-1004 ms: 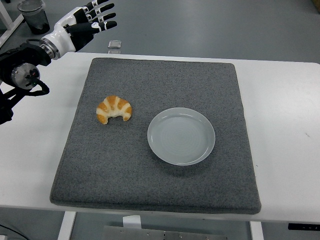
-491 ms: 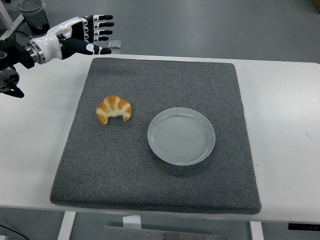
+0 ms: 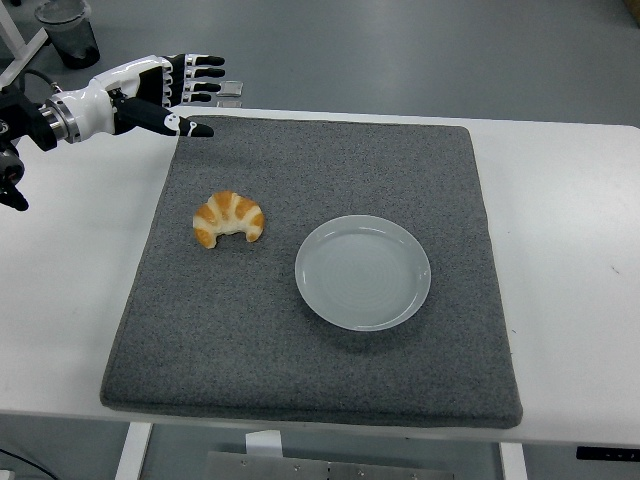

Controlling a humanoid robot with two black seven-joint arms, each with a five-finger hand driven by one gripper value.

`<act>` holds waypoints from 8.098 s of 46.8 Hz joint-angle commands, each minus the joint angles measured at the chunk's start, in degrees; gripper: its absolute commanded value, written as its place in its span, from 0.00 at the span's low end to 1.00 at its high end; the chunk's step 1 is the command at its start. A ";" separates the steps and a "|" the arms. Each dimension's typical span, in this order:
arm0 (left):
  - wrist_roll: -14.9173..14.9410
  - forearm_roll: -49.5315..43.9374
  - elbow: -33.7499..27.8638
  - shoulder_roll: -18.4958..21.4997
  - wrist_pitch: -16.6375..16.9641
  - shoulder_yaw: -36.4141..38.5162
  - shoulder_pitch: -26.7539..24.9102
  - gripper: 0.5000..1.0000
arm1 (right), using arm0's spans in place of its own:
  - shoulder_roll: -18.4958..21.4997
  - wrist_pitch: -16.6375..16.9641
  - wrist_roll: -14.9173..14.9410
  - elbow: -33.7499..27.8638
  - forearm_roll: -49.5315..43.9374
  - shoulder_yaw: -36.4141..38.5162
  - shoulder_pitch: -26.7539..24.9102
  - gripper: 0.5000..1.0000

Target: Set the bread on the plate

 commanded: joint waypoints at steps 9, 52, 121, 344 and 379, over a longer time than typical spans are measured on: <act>0.26 12.31 -3.78 1.47 0.32 4.00 -0.17 0.98 | 0.00 0.00 0.00 0.00 -0.01 0.01 0.00 0.86; 4.12 28.31 -8.88 -1.25 14.91 11.56 -0.52 0.97 | 0.00 0.00 0.00 0.00 -0.01 0.01 0.00 0.86; 4.30 46.42 -9.05 -4.77 25.55 14.37 -0.26 0.26 | 0.00 0.00 0.00 0.00 -0.01 0.01 0.00 0.86; 4.30 67.51 -13.45 -23.67 15.88 11.03 -4.48 0.98 | 0.00 0.00 0.00 0.00 0.08 0.01 0.00 0.86; 4.30 52.94 -16.88 -22.35 15.09 4.97 -6.15 0.98 | 0.00 0.00 0.00 0.00 -0.01 0.01 0.00 0.86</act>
